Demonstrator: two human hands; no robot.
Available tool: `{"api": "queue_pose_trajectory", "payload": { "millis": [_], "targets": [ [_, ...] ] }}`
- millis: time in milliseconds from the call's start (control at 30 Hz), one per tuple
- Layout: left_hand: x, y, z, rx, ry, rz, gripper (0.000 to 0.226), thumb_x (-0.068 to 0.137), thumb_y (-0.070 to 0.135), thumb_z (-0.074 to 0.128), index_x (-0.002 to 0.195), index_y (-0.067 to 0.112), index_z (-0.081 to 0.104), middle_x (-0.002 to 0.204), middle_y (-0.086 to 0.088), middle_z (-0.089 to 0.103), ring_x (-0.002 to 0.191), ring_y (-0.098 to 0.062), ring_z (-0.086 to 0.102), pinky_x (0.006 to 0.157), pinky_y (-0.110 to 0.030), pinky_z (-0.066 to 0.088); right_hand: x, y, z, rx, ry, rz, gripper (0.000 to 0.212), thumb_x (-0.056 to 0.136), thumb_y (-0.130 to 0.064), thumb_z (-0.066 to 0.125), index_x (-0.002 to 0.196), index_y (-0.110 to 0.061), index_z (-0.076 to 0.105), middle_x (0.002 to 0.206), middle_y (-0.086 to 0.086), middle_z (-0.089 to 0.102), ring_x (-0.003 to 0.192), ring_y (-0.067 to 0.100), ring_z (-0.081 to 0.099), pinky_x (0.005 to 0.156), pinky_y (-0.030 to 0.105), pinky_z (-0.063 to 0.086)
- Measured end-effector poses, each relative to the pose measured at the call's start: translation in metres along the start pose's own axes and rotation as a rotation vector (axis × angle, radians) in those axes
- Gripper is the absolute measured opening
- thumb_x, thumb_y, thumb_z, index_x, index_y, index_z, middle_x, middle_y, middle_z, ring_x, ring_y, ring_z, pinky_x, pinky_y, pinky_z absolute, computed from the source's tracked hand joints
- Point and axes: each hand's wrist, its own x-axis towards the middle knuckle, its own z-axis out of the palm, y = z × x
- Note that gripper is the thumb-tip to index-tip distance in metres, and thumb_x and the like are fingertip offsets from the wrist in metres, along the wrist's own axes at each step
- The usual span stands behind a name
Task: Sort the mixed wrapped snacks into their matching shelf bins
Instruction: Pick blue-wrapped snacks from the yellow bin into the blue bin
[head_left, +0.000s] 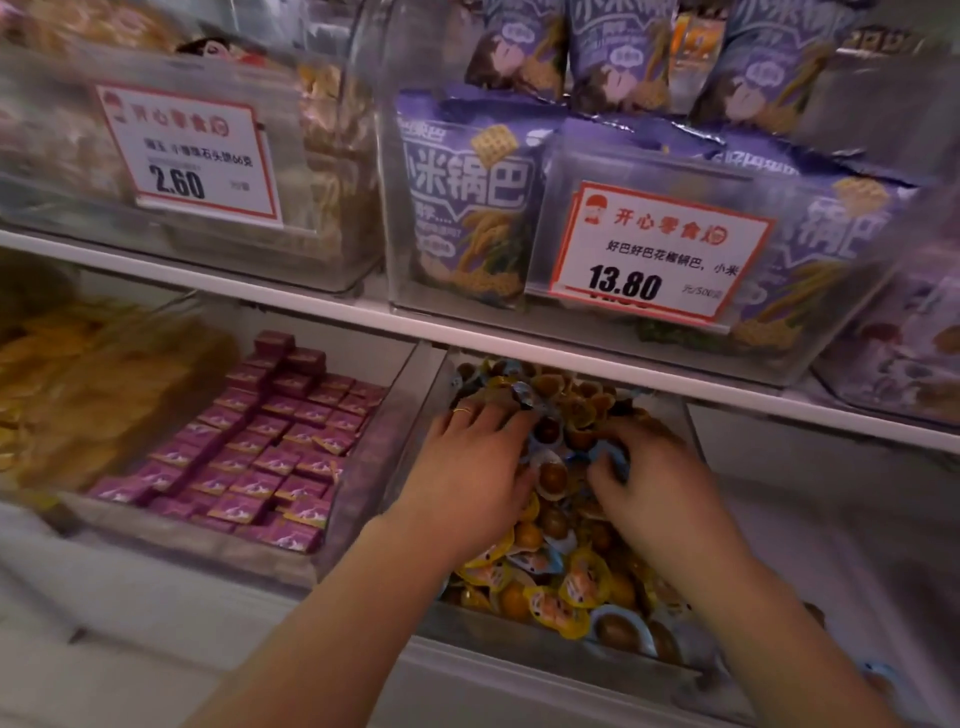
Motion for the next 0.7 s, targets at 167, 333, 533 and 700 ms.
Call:
{"api": "queue_pose_trajectory", "payload": {
  "millis": [167, 333, 533, 700],
  "targets": [
    [0.005, 0.002, -0.001, 0.020, 0.038, -0.060, 0.028, 0.086, 0.041, 0.060, 0.111, 0.030, 0.063, 0.118, -0.001, 0.056, 0.109, -0.028, 0.053, 0.090, -0.040, 0.041, 0.008, -0.006, 0.005, 0.020, 0.082, -0.090, 0.042, 0.088, -0.012, 0.062, 0.130, -0.019, 0.062, 0.120, 0.013, 0.061, 0.094, 0.033, 0.066, 0.076, 0.036, 0.054],
    [0.003, 0.001, 0.004, 0.122, 0.064, -0.076, 0.037, 0.085, 0.047, 0.059, 0.118, 0.032, 0.065, 0.119, -0.005, 0.057, 0.110, -0.031, 0.054, 0.088, -0.040, 0.041, 0.026, -0.015, 0.034, -0.075, -0.125, -0.097, 0.056, 0.093, -0.020, 0.058, 0.146, -0.026, 0.043, 0.144, 0.011, 0.036, 0.120, 0.034, 0.054, 0.090, 0.037, 0.050],
    [0.009, 0.004, 0.009, 0.191, 0.029, -0.091, 0.041, 0.086, 0.050, 0.053, 0.120, 0.031, 0.064, 0.124, -0.007, 0.058, 0.114, -0.031, 0.052, 0.090, -0.042, 0.038, 0.032, -0.016, 0.045, -0.109, -0.147, -0.028, 0.052, 0.093, -0.034, 0.060, 0.142, -0.030, 0.045, 0.139, 0.011, 0.037, 0.106, 0.034, 0.059, 0.077, 0.038, 0.051],
    [0.013, 0.000, 0.008, 0.137, 0.016, -0.098, 0.035, 0.084, 0.045, 0.054, 0.115, 0.031, 0.065, 0.118, -0.002, 0.058, 0.107, -0.029, 0.054, 0.088, -0.039, 0.039, 0.028, -0.016, 0.040, 0.034, -0.143, -0.017, 0.035, 0.093, -0.042, 0.059, 0.126, -0.031, 0.058, 0.133, 0.008, 0.044, 0.099, 0.032, 0.063, 0.075, 0.035, 0.048]
  ]
}}
